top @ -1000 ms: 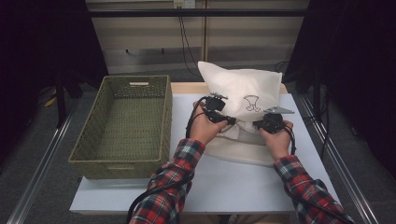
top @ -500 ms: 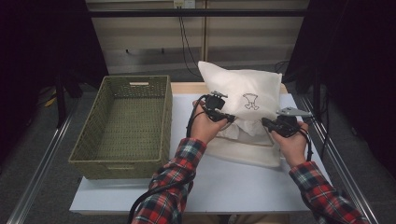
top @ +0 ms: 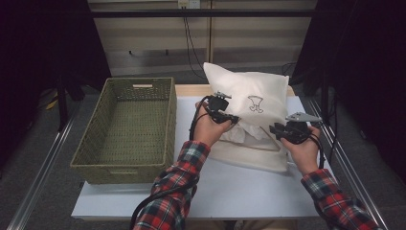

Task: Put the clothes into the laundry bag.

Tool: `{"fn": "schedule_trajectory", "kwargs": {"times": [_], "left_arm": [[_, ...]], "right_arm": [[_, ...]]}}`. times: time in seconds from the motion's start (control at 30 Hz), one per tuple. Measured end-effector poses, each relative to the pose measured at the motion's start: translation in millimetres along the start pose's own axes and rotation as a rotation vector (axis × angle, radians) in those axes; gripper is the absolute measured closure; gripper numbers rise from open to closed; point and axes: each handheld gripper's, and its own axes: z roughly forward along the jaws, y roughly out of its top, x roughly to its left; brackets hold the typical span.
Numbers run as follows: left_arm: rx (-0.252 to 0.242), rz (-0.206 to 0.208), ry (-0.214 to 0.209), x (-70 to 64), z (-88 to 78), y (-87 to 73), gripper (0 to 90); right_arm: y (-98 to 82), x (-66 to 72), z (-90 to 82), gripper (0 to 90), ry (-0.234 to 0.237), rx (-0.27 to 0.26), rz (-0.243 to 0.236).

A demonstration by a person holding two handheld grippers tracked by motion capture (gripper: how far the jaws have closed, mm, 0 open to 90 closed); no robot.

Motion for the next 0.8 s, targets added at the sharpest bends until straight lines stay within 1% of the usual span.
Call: {"fn": "schedule_trajectory", "kwargs": {"times": [0.03,0.1,0.13,0.17,0.2,0.23,0.3,0.33,0.37,0.4,0.47,0.5,0.53,0.57,0.6,0.63,0.7,0.73,0.8], "left_arm": [[-0.001,-0.002,-0.002,0.4,0.3,-0.2,85.8],[0.006,-0.005,-0.007,1.0,1.2,-0.4,85.9],[0.008,-0.003,-0.01,1.4,1.6,-0.5,85.9],[0.005,-0.01,-0.012,1.2,2.2,-0.5,86.0],[0.005,-0.009,-0.013,1.5,2.5,-0.6,86.0],[0.011,-0.005,-0.012,1.7,2.8,-0.6,85.9],[0.012,-0.007,-0.015,2.0,3.8,-1.2,86.0],[0.012,-0.006,-0.016,2.6,4.1,-1.3,86.0],[0.016,-0.005,-0.019,3.1,4.3,-1.5,86.0],[0.015,-0.007,-0.02,3.3,4.3,-1.5,86.1],[0.015,-0.008,-0.02,3.3,4.6,-1.5,86.1],[0.017,-0.004,-0.013,3.0,4.4,-1.6,86.0],[0.014,-0.001,-0.012,3.0,4.5,-1.7,86.0],[0.014,0.0,-0.012,2.9,4.4,-1.7,85.9],[0.009,-0.002,-0.01,2.5,4.6,-1.7,85.8],[0.004,-0.004,-0.006,1.9,4.5,-1.7,85.6],[0.001,0.001,0.0,1.9,3.6,-1.3,85.3],[0.005,0.007,0.008,1.9,2.7,-0.9,84.9],[-0.005,0.013,0.008,2.2,1.2,-0.5,85.0]], "right_arm": [[-2.5,1.1,4.0,69.0,-0.002,0.005,-0.006],[-6.8,3.9,11.8,63.7,0.019,0.018,-0.01],[-8.6,5.4,15.7,61.6,0.018,0.026,-0.013],[-10.4,6.5,19.4,59.3,0.016,0.03,-0.021],[-12.1,8.0,23.1,56.1,0.022,0.042,-0.02],[-13.8,9.6,26.2,55.8,0.016,0.053,-0.02],[-15.3,12.3,31.4,55.4,0.001,0.064,-0.054],[-15.8,13.4,32.9,55.3,-0.005,0.071,-0.061],[-16.0,13.9,34.2,55.9,-0.013,0.081,-0.069],[-15.8,13.4,35.4,57.4,-0.008,0.078,-0.078],[-15.3,13.1,36.0,61.1,-0.03,0.085,-0.085],[-15.5,12.3,36.4,67.5,-0.031,0.078,-0.091],[-15.1,11.6,34.5,75.3,-0.04,0.079,-0.086],[-14.5,10.5,33.6,79.2,-0.021,0.079,-0.089],[-13.9,10.4,32.3,81.9,-0.023,0.074,-0.085],[-13.1,9.6,30.5,83.4,-0.028,0.069,-0.088],[-10.6,7.6,27.1,84.8,-0.005,0.07,-0.085],[-9.5,7.0,24.7,84.9,-0.006,0.068,-0.078],[-7.3,5.1,19.9,84.9,0.012,0.061,-0.071]]}}
